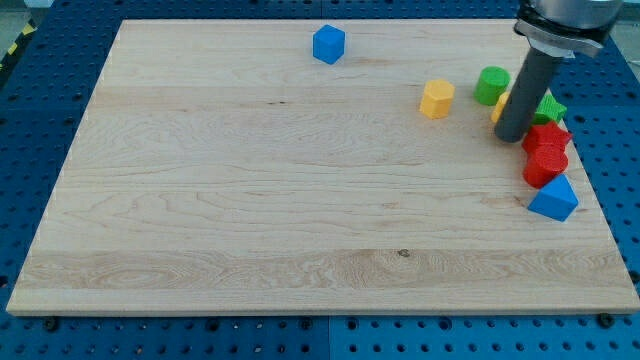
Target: Push the green circle top right side of the yellow heart
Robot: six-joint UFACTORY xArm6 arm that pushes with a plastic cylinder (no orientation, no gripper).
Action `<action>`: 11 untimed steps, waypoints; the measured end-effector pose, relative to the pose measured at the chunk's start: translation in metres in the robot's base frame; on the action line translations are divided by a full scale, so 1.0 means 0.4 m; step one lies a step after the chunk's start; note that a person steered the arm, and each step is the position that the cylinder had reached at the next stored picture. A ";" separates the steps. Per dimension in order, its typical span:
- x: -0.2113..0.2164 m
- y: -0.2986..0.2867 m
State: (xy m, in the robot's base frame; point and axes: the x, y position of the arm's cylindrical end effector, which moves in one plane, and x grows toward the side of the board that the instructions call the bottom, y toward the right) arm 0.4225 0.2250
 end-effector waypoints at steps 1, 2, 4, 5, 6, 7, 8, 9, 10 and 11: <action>0.007 -0.010; -0.056 -0.048; -0.182 -0.149; -0.229 -0.108; -0.232 -0.088; -0.251 -0.059; -0.251 -0.028; -0.251 -0.001; -0.237 -0.010; -0.218 -0.031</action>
